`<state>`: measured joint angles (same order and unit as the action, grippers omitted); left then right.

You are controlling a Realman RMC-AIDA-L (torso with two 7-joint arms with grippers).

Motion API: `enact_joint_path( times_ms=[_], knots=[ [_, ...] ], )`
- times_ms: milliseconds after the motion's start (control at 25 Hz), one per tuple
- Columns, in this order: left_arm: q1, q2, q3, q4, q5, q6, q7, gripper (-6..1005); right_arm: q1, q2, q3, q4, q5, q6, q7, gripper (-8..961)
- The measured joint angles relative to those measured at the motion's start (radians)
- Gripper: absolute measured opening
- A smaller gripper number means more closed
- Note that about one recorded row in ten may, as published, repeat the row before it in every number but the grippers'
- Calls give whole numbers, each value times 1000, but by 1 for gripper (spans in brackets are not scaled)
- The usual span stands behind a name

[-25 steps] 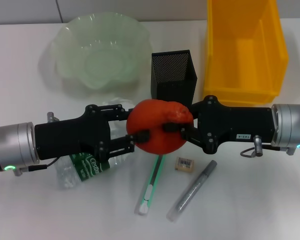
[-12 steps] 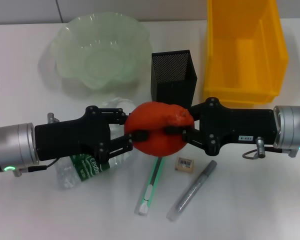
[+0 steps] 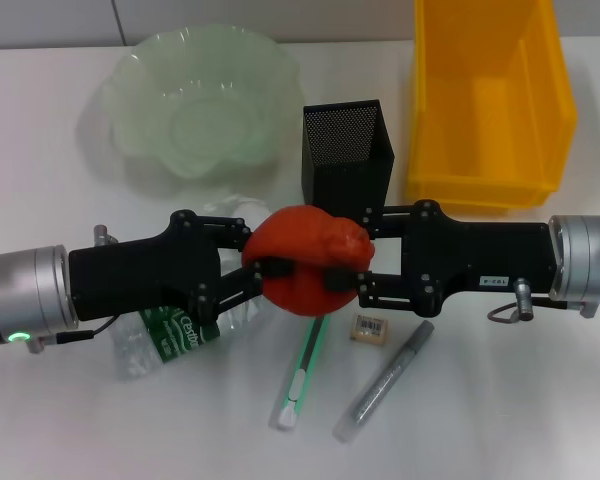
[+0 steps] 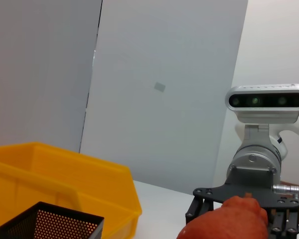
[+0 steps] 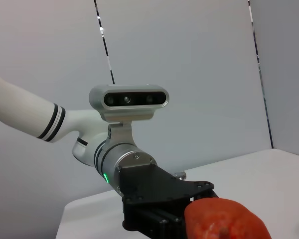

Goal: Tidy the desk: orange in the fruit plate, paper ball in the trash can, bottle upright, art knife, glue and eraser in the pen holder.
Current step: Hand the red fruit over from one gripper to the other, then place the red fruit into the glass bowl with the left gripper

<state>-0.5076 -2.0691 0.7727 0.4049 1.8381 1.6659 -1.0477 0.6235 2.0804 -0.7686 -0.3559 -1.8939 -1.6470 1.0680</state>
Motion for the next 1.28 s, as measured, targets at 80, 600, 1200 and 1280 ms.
enact_joint_path(
  times_ms=[80, 600, 1200, 1280],
  knots=[
    [-2, 0, -1, 0, 0, 0, -1, 253, -1, -1, 0, 0, 1, -2, 0, 550],
    [5, 2, -3, 0, -84, 5, -2, 165, -40, -4, 10, -14, 5, -1, 2, 711],
    [-60, -8, -6, -206, -578, -419, 140, 62, -98, -1, 10, -7, 7, 35, 3, 712],
    [-84, -10, -5, -229, -624, -485, 169, 68, -100, -1, 9, -7, 7, 38, 3, 712]
  ],
)
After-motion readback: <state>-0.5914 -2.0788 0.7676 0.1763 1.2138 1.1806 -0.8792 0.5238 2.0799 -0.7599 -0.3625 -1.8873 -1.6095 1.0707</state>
